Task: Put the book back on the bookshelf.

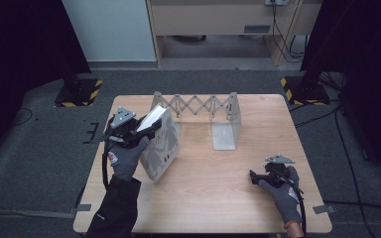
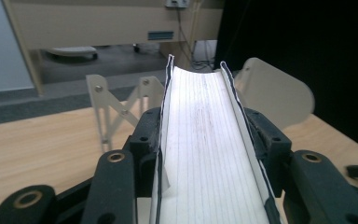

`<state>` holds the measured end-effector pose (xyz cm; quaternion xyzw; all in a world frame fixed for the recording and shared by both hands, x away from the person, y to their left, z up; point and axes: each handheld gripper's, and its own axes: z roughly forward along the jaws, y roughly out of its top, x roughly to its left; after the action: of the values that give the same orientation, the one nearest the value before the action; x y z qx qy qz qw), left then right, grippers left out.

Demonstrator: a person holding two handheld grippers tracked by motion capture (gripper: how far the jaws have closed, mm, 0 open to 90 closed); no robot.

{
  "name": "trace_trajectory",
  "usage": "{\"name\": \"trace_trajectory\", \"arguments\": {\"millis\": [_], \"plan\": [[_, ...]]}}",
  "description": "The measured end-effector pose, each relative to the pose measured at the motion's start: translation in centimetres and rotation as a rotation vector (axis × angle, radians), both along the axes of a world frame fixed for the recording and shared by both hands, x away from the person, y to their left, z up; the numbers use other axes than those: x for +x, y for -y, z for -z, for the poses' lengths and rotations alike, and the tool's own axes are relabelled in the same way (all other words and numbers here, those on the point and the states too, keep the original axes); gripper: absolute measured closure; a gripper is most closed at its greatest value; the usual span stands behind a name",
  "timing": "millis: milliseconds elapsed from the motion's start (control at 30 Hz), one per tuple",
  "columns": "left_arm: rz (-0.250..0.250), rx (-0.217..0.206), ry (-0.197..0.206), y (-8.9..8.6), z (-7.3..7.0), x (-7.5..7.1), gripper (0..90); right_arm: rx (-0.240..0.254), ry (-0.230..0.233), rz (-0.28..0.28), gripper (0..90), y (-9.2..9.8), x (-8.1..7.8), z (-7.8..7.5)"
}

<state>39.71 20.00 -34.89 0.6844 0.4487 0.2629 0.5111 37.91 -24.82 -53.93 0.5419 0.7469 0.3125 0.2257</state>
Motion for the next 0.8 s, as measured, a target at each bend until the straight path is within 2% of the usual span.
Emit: {"name": "trace_trajectory", "arguments": {"millis": [133,233,267,300,333,367,400,533,633,733,800], "plan": [[-0.034,0.026,0.004,0.3,-0.2,1.1,52.3,0.002,-0.001,0.001,3.6,0.0,0.0,0.0],[-0.057,0.014,0.009,0.5,-0.1,2.4,52.3,0.001,0.0,0.0,3.6,0.0,0.0,0.0],[-0.067,0.003,0.002,0.5,-0.1,3.3,52.3,0.0,0.0,0.0,3.5,0.0,0.0,0.0],[-0.067,0.003,0.002,0.5,-0.1,3.3,52.3,0.0,0.0,0.0,3.5,0.0,0.0,0.0],[-0.078,-0.001,0.0,0.7,-0.1,4.1,52.3,0.001,0.0,0.0,3.6,0.0,0.0,0.0],[-0.078,-0.001,0.0,0.7,-0.1,4.1,52.3,0.001,0.0,0.0,3.6,0.0,0.0,0.0],[-0.084,0.001,0.004,1.0,0.1,4.9,52.3,0.0,0.0,0.0,3.6,0.0,0.0,0.0],[-0.105,0.01,-0.002,1.5,0.3,6.1,52.3,0.0,0.0,0.0,3.6,0.0,0.0,0.0],[-0.127,0.058,0.0,2.5,1.0,7.5,52.3,0.0,0.0,0.0,3.6,0.0,0.0,0.0],[-0.137,0.055,-0.009,2.7,1.6,8.2,52.3,0.001,0.001,0.002,3.6,0.0,0.0,0.0],[-0.142,0.037,-0.007,2.7,2.1,8.6,52.3,0.001,0.001,0.002,3.6,0.0,0.0,0.0]]}}
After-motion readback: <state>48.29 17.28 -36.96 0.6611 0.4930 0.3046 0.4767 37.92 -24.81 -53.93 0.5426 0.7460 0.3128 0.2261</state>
